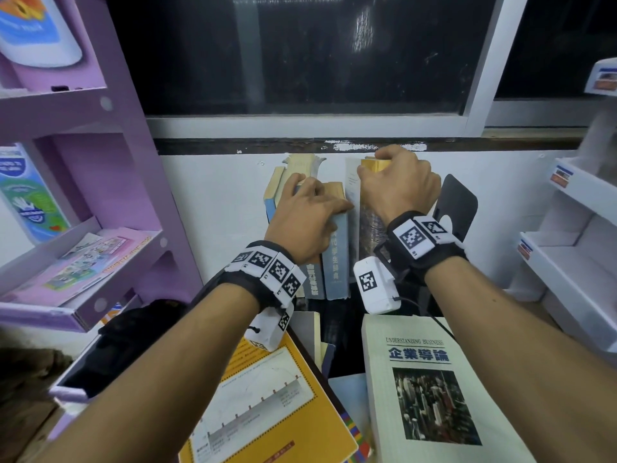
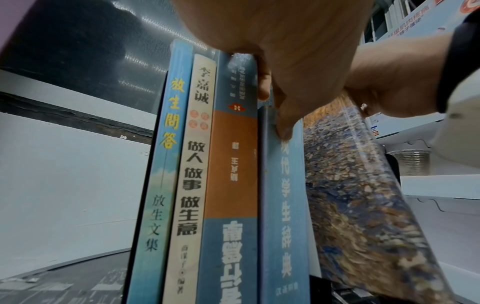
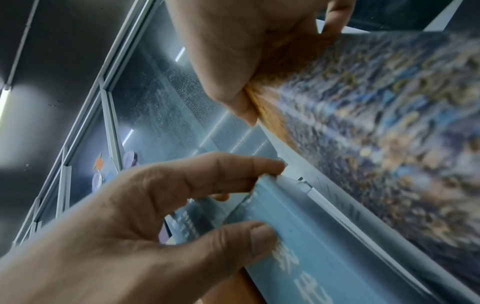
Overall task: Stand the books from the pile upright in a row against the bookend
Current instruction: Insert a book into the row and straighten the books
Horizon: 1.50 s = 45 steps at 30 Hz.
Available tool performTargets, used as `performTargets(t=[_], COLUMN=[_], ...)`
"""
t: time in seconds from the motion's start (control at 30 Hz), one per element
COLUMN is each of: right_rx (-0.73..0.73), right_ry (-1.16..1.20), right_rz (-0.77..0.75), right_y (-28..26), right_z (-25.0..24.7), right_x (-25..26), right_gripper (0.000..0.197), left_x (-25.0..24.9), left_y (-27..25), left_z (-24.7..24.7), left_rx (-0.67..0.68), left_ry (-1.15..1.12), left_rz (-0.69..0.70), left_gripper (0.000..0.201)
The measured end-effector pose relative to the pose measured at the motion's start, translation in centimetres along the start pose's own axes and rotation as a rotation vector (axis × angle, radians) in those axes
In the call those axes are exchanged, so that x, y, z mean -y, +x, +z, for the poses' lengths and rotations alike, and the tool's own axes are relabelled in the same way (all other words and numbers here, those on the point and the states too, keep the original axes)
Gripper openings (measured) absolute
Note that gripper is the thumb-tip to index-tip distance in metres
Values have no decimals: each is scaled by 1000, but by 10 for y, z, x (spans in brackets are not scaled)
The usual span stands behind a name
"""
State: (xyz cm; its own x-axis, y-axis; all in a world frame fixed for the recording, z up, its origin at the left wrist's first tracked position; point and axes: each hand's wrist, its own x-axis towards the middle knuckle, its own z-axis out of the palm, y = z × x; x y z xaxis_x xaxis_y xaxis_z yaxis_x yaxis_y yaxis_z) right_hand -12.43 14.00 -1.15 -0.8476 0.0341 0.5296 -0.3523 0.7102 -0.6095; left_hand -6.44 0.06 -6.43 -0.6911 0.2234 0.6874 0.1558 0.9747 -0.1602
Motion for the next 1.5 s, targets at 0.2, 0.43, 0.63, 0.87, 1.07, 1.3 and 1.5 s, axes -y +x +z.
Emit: performTargets(t=[0.2,0.43,0.63,0.87,1.07,1.3,1.5], right_rx=[-22,48,182,401,589,701,637], right_ry=[24,36,31,-58,-82,-146,-107], right_rz=[-4,-78,-169,-343,-447,-464,-556], right_y=[0,-11,-15,-16,-27,-24,-24], right_z=[8,13,7,-8,-13,-23,-19], right_x=[2,-5,-17,-29,-34,-42,-47], right_gripper=[33,43,52,51,66,117,110], left_x=[-1,-2,0,1,2,5,5], left_y=[1,0,-1,-2,0,-2,-9], left_z=[1,1,2,2,-2,-4,-1], left_rx=[23,29,11,5,25,153,96], left_ry=[15,23,-5,10,24,93,177], left_rz=[-14,-15,-9,8,5,24,47], left_gripper=[41,38,37,31,28,51,49])
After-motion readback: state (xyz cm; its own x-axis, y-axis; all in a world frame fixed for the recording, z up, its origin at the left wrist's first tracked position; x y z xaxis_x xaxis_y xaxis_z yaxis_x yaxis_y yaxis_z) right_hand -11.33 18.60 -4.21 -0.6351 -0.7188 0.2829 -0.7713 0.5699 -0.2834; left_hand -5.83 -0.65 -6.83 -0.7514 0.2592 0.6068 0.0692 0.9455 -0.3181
